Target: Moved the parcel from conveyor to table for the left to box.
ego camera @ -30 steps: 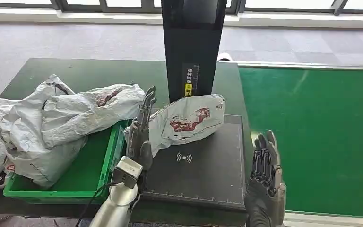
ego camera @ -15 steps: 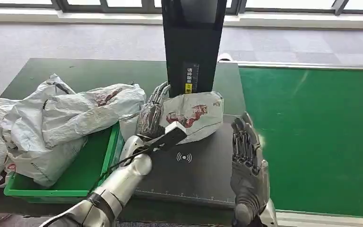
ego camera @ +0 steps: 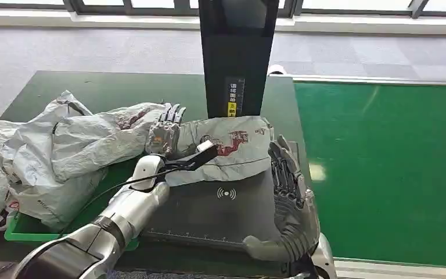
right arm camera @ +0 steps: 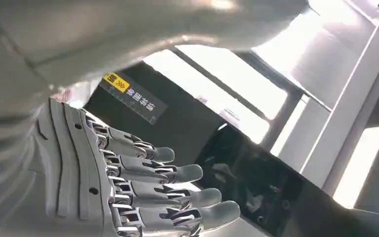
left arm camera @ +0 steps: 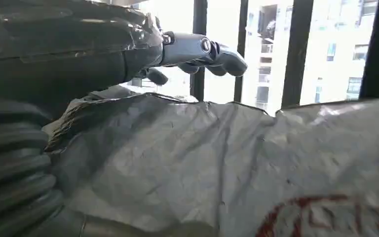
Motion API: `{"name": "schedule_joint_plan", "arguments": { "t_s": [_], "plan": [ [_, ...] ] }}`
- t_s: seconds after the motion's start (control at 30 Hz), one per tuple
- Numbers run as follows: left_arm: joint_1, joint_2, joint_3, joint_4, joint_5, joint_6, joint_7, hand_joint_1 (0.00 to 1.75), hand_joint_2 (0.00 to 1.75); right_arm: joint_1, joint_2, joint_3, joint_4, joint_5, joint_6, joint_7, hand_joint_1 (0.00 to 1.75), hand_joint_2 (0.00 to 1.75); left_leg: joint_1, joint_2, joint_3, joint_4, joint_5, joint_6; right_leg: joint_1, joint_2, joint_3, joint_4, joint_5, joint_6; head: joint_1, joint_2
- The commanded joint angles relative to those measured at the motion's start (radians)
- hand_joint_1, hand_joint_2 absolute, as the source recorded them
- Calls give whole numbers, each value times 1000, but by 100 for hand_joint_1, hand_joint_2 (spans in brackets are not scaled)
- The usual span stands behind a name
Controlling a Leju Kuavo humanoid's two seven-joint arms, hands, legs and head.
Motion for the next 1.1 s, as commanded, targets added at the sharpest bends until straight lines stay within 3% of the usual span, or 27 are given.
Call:
{"name": "schedule_joint_plan", "arguments": {
  "t_s": [0.03,0.23,0.27,0.57,1.1],
  "plan": [
    [-37,25,-46,70,-23,-20,5,47,175,-30,-33,35,48,2,-4,-1,0,175,1,1,0,-1,1,0,1,1,0,-2,1,-1,0,0],
    [-37,25,-46,70,-23,-20,5,47,175,-30,-33,35,48,2,-4,-1,0,175,1,1,0,-1,1,0,1,1,0,-2,2,-1,0,0],
    [-36,21,-43,66,-30,-85,-37,175,175,-28,-37,37,44,6,-9,-2,0,175,1,2,0,-2,1,0,1,1,0,-2,2,-1,0,0],
    [13,-18,-9,-2,-112,-122,-105,175,175,-11,-55,56,23,24,-54,1,0,175,0,1,0,-1,0,0,1,1,0,-2,1,-1,0,0],
    [14,-16,-3,-7,-118,-126,-107,175,175,-14,-56,58,24,25,-59,2,0,175,0,1,-1,-1,1,0,1,1,-1,-2,1,-1,0,0]
  ]
}}
